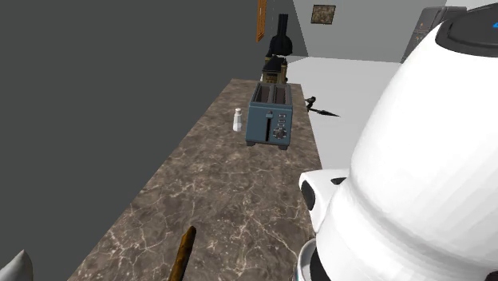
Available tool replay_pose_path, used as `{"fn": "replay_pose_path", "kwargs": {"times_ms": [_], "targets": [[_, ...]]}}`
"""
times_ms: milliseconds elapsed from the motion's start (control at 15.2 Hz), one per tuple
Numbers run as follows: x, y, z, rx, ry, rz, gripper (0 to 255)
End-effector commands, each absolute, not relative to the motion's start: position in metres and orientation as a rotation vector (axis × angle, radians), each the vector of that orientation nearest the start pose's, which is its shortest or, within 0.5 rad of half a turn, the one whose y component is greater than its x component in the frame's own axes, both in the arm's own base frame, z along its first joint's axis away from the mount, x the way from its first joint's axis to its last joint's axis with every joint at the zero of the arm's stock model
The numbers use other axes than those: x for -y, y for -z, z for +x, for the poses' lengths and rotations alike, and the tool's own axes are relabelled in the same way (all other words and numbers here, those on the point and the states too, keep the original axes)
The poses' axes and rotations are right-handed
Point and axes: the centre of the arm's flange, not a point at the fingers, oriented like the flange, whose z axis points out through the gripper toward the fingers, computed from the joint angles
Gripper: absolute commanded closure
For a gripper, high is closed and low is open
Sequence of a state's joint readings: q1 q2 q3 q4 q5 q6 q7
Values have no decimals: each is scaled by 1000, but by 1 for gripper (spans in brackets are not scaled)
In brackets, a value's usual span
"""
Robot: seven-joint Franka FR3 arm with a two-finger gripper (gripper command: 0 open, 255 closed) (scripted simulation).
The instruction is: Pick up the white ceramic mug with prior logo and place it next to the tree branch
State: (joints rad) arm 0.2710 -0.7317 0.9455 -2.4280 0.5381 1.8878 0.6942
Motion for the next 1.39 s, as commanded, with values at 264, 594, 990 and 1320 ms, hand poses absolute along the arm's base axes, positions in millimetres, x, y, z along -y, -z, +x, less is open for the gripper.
{"fn": "replay_pose_path", "kwargs": {"times_ms": [264, 594, 990, 1320], "targets": [[-405, -408, 90, 300, 79, -3168, 255], [-405, -382, 90, 300, 79, -3168, 255], [-405, -347, 90, 300, 79, -3168, 255], [-405, -347, 90, 300, 79, -3168, 255]]}}
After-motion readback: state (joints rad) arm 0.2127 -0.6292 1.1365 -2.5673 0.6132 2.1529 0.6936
